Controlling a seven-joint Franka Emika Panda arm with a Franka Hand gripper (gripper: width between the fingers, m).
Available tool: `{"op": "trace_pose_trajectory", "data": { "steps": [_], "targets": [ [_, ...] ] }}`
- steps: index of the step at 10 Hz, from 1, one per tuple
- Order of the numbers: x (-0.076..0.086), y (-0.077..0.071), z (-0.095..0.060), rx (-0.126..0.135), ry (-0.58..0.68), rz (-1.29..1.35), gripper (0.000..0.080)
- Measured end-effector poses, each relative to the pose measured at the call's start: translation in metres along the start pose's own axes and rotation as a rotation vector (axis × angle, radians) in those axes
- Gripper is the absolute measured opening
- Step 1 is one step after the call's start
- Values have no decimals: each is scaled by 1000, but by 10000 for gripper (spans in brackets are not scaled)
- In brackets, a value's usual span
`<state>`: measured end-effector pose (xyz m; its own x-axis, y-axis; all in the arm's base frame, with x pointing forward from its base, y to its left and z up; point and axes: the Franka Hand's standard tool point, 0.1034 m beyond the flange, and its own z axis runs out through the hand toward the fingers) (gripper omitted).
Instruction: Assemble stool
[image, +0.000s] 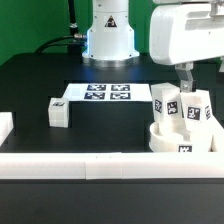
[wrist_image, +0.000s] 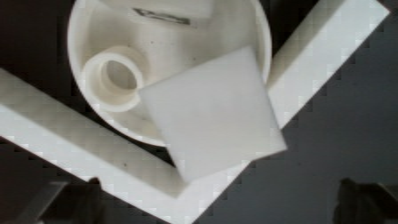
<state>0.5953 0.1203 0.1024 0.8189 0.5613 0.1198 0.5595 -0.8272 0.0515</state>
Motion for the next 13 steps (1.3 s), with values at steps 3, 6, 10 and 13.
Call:
{"op": "trace_pose_trajectory", "data": {
  "steps": [3,6,10,13],
  "targets": [
    [-5,-9,6,29,-152,-82,649],
    [-2,-4,9,16,-127,-106,649],
    [-5,-5,21,0,-101,-148,649],
    [-10,-4,29,4,-115,-162,649]
  ]
}}
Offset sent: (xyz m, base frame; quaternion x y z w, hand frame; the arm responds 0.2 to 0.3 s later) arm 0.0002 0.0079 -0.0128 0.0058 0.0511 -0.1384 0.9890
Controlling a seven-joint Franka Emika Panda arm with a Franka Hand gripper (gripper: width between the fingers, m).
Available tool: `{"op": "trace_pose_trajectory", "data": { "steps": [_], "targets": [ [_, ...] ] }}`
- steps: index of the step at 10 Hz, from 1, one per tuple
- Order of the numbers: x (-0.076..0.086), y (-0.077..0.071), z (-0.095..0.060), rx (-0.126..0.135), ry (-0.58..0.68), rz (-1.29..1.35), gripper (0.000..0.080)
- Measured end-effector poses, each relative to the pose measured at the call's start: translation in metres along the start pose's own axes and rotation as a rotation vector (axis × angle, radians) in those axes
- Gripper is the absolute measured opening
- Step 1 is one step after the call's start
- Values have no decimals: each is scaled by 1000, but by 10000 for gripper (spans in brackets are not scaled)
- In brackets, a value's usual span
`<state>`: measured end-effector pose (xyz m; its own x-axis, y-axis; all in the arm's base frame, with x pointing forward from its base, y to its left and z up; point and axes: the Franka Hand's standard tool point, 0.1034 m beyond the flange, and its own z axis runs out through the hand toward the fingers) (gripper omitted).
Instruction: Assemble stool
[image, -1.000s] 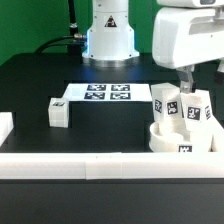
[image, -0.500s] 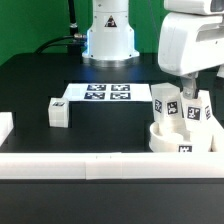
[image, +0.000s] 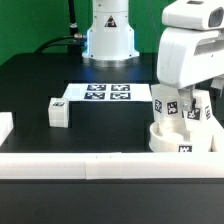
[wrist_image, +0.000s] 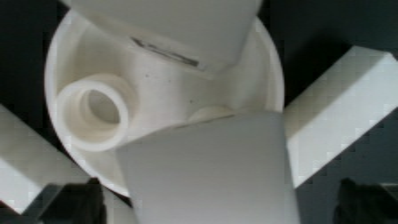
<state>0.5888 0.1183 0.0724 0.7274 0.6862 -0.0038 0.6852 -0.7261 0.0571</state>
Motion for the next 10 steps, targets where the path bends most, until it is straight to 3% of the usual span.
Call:
{"op": "trace_pose_trajectory", "data": {
  "steps": [2,3,4,8,10],
  "targets": [
    [0,0,0,0,0,4,649],
    [0,1,0,0,0,4,532],
    [0,1,0,0,0,4,342],
    [-1,1,0,1,0,86,337],
    [0,0,0,10,-4,405,337]
  ]
}}
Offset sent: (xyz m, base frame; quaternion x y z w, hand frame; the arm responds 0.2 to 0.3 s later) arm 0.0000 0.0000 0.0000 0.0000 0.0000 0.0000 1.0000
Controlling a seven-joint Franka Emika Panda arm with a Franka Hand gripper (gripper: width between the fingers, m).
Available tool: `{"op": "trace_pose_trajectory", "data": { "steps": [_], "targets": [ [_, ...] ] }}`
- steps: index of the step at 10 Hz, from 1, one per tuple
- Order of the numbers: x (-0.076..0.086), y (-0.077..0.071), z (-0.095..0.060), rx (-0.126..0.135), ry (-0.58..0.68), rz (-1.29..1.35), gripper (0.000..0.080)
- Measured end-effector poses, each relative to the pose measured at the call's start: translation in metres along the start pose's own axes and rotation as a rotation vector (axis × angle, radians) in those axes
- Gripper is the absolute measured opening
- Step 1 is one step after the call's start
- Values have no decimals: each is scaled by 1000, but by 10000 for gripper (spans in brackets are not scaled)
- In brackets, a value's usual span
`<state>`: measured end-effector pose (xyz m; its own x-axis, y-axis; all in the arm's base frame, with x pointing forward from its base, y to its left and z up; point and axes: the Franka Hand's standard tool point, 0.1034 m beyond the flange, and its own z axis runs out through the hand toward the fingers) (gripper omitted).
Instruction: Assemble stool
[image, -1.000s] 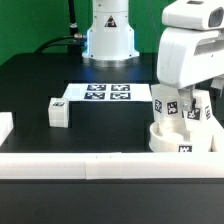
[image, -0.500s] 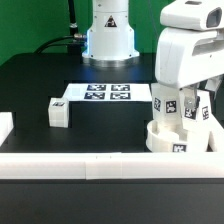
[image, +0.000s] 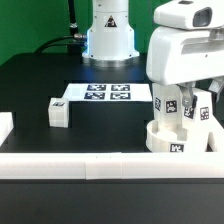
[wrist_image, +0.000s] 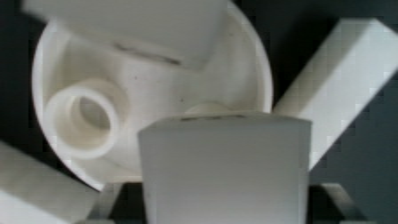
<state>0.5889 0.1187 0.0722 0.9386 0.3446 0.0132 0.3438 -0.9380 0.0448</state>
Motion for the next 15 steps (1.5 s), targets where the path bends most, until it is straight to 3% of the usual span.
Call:
{"op": "trace_pose_trajectory", "data": {
  "steps": [4,9,13,15],
  "targets": [
    [1,-7,-1,48,-19,594,337],
    [1,-8,0,54,-28,955,337],
    [-2,-8,0,138,-84,1529,337],
    [-2,-9,0,134,-93,1644,337]
  ]
}}
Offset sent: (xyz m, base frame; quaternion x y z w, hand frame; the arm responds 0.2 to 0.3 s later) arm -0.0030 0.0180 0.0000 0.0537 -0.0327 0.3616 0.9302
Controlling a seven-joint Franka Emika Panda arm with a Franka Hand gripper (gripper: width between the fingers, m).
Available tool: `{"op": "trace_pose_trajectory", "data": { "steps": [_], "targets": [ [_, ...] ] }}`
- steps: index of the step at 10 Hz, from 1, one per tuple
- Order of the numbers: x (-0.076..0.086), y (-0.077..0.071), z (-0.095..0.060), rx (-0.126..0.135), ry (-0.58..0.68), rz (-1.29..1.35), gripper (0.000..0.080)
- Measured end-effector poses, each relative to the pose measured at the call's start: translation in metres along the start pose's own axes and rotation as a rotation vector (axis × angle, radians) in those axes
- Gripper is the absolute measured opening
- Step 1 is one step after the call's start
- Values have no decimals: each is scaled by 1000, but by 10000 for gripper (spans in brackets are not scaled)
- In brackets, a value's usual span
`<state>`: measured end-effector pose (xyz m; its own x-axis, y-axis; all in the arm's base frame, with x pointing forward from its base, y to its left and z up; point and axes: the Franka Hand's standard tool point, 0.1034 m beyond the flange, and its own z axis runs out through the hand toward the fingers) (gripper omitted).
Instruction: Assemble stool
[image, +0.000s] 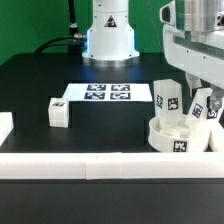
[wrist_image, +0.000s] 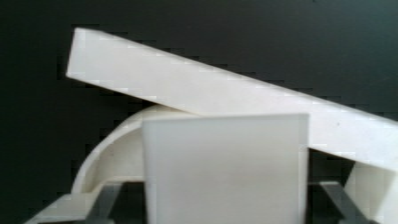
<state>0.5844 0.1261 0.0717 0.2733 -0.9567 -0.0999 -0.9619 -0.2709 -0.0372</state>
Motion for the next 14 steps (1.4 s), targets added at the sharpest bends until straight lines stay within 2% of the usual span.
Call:
{"op": "trace_pose_trajectory", "data": {
  "steps": [3,6,7,9,11,12,13,14],
  "targets": [
    [0,-1,0,5,0,212,337],
    [-2,-6,0,81,5,518,337],
    [-1,-7,0,97,5,581,337],
    [-1,-8,0,116,-12,691,337],
    [-1,-7,0,122,-23,705,337],
    [-2,-7,1,120,-23,691,378],
    [-1,-7,-1,123,-23,663,527],
    [3,-6,-8,130,-25,623,612]
  ]
}}
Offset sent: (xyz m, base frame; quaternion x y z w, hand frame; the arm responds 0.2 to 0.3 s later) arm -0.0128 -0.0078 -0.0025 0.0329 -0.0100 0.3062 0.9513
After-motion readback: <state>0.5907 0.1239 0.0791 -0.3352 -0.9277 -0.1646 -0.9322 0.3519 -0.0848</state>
